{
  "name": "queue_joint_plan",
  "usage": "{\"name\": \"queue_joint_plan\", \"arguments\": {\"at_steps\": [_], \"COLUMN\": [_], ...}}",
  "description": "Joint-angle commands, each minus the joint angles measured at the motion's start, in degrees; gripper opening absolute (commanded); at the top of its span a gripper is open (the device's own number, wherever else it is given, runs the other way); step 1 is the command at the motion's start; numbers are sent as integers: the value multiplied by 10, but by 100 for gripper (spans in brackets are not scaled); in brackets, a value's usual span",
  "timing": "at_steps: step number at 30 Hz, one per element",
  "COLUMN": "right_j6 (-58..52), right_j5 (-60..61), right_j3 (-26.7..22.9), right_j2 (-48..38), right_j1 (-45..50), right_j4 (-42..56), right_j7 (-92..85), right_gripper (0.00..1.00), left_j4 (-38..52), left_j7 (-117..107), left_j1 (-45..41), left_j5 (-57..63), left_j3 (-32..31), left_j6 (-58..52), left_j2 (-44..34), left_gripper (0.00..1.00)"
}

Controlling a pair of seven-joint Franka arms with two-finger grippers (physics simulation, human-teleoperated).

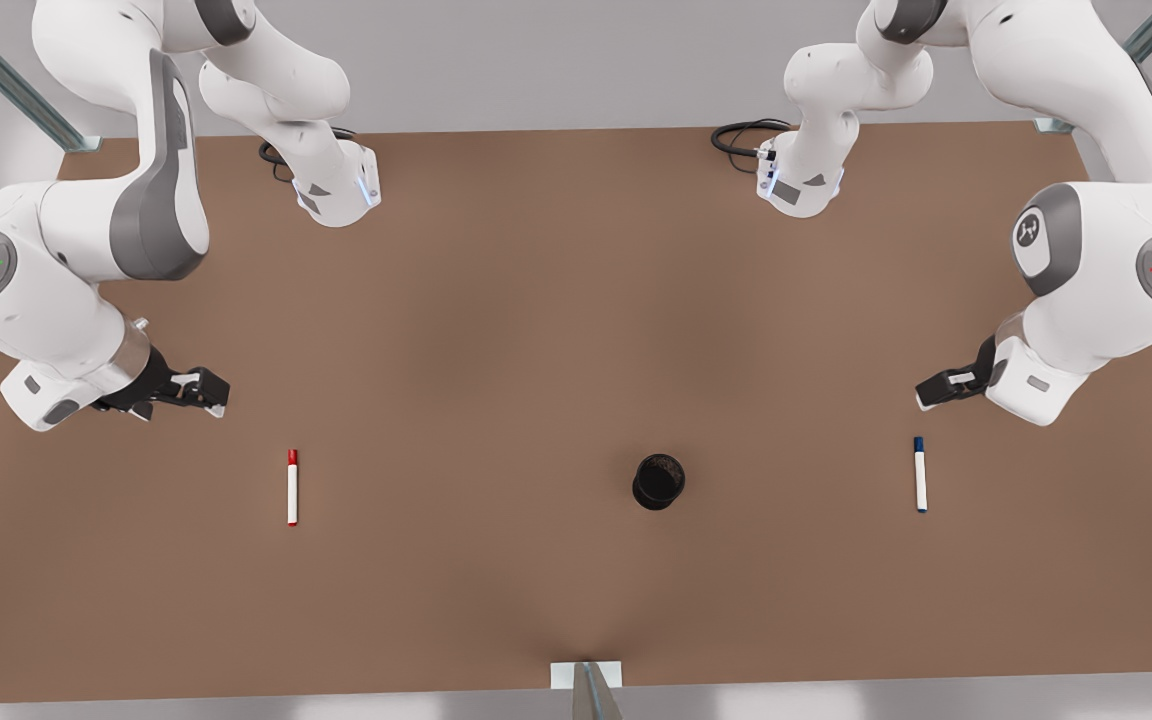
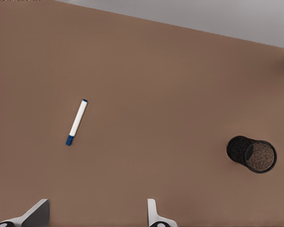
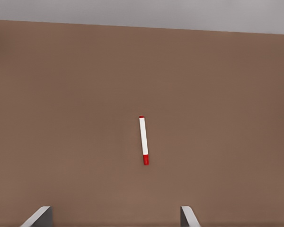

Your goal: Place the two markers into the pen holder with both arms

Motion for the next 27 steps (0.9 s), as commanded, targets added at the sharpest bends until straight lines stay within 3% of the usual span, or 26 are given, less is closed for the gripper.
{"name": "queue_joint_plan", "arguments": {"at_steps": [1,5,12,18,23,24,25,27], "right_j6": [0,0,7,69,170,180,189,217], "right_j5": [1,1,17,7,5,5,5,5], "right_j3": [0,0,-5,-5,-1,-1,-1,-1], "right_j2": [0,0,10,78,182,200,217,231], "right_j1": [0,0,-4,-18,-10,-14,-17,-13], "right_j4": [0,0,0,0,-3,-4,-4,-2], "right_j7": [8,6,1,8,5,5,5,4], "right_gripper": [100,100,100,100,100,100,100,100], "left_j4": [0,0,-8,-32,-32,-32,-33,-49], "left_j7": [102,188,329,378,430,434,436,436], "left_j1": [0,11,70,102,111,113,113,114], "left_j5": [0,-1,-43,-52,-75,-75,-75,-74], "left_j3": [0,1,0,0,1,1,1,4], "left_j6": [1,25,234,333,343,347,346,347], "left_j2": [0,28,173,235,268,271,272,276], "left_gripper": [100,100,100,100,100,94,78,73]}}
